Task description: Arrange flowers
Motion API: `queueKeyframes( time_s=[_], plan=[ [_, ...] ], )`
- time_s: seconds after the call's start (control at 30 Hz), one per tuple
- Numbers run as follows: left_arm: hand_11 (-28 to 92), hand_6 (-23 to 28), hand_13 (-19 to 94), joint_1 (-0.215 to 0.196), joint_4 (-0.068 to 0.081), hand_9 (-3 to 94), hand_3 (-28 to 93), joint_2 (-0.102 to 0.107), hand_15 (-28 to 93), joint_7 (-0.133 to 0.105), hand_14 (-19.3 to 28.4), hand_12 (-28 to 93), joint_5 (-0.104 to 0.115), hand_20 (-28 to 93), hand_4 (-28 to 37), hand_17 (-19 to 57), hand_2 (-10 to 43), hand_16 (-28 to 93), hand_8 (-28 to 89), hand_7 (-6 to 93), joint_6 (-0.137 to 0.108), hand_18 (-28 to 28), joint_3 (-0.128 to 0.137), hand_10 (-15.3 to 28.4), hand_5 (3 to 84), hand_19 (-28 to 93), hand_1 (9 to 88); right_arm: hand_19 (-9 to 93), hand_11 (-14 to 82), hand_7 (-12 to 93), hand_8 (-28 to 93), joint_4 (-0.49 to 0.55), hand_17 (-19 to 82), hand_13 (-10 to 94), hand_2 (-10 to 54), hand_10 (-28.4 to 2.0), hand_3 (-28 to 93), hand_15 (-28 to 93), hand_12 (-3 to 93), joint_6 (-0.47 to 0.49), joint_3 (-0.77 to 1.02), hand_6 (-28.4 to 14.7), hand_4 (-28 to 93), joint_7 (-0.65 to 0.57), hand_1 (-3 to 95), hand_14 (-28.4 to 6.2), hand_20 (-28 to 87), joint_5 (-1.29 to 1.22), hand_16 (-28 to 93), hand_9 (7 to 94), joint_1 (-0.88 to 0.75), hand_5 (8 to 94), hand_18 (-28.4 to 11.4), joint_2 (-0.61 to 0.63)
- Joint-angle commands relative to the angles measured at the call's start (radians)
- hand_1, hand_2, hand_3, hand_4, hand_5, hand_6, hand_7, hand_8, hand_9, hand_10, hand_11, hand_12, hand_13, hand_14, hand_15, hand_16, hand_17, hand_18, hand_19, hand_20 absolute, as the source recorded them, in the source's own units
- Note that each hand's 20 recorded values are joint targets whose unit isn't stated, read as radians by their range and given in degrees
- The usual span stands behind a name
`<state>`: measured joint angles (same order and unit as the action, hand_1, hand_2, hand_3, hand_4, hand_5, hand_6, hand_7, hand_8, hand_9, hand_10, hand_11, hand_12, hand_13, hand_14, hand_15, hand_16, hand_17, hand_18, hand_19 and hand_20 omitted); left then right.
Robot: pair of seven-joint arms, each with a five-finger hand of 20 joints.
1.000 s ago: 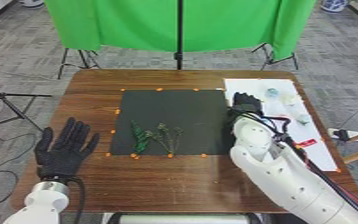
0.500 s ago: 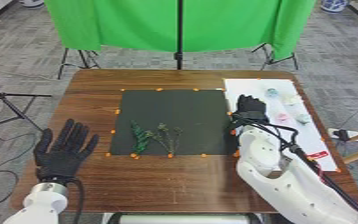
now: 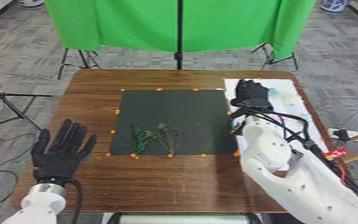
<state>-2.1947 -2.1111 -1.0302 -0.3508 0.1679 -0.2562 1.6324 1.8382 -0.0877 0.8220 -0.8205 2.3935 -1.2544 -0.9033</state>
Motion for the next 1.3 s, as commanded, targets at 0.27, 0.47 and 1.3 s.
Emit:
queueKeyframes(
  time_s=[0.27,0.47,1.3],
  plan=[
    [26,6.6,34,-0.022,-0.005,42.7,77,0.001,48,0.010,15.4,13,-0.001,19,-28.3,-4.4,9.6,-5,-10,17.7,-0.025,14.9,0.008,15.2,48.5,38,26.6,93,16.4,12,-2,0.046,47,75,-8.6,-21.2,59,53,21.1,0.356,0.078,-11.8,-15,-0.098,30.7,-14.3,42,-0.020,36,81.0,-0.105,58.3,-26.8,-0.026],
    [26,6.7,34,-0.011,0.000,42.7,77,0.001,48,0.023,15.4,13,-0.006,19,-28.3,-4.4,9.6,-5,-10,17.7,-0.030,14.9,-0.002,15.2,48.4,38,26.6,93,16.5,11,-2,-0.004,47,75,-4.8,-21.2,55,53,21.0,0.345,0.060,-12.0,-16,-0.111,27.7,-14.3,43,-0.038,36,80.9,-0.109,57.7,-26.8,-0.076],
    [27,7.2,33,-0.007,0.003,40.4,77,0.009,48,0.049,15.3,13,-0.012,19,-28.3,-4.4,9.7,-5,-10,18.2,-0.044,14.8,-0.011,15.1,48.0,38,26.6,93,9.6,40,19,-0.184,44,76,-9.5,-9.4,66,47,41.2,0.245,-0.007,-1.5,-25,-0.082,68.8,-4.0,40,0.024,52,86.5,-0.135,68.0,-24.2,-0.092]
  ],
)
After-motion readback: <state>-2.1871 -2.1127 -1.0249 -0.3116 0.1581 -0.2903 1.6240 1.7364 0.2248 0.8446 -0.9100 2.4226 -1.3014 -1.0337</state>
